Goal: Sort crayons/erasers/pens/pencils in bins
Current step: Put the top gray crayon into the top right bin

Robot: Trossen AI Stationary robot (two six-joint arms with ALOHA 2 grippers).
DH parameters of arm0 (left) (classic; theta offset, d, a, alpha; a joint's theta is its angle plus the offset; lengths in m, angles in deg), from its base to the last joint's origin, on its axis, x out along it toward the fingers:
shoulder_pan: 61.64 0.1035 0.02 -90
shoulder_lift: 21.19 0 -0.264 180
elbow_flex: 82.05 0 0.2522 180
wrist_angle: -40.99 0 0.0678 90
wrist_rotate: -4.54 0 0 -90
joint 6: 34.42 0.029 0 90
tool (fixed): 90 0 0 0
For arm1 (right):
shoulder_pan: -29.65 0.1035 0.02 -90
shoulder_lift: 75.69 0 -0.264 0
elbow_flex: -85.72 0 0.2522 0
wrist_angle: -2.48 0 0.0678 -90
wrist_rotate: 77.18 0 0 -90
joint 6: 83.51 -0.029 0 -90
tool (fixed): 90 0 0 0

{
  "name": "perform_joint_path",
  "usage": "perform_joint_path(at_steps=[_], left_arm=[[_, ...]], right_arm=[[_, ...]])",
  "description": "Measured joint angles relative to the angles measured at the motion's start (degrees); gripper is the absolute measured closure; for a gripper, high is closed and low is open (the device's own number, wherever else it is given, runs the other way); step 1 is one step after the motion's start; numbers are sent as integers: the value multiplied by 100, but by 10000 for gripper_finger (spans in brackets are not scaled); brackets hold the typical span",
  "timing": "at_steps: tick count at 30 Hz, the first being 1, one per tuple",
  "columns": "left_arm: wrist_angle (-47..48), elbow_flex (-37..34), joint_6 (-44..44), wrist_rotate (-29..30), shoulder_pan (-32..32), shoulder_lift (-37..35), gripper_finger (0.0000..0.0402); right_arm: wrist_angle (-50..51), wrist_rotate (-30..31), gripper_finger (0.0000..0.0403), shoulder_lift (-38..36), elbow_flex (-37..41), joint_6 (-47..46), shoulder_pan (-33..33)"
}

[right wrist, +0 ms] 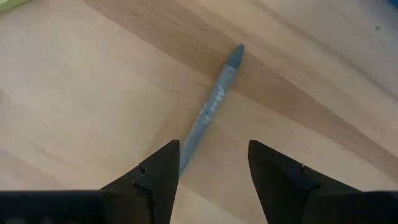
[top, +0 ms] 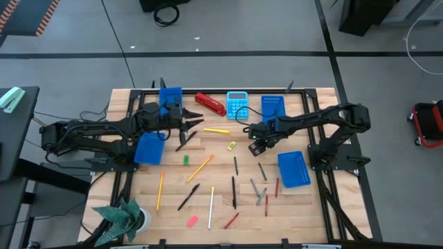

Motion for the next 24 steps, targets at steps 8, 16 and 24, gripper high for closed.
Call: perform_joint_path(at_steps=[8, 16, 24], left_arm=[[76, 0, 56, -1, 0, 15, 317], [100, 0, 59, -1, 0, 15, 311], [107, 0, 54, -3, 0, 17, 317]], right_arm=[[-334, 31, 227, 250, 0, 133, -1], [-304, 153, 260, 272, 0, 461, -36], [-144, 83, 300, 382, -11, 755, -160]])
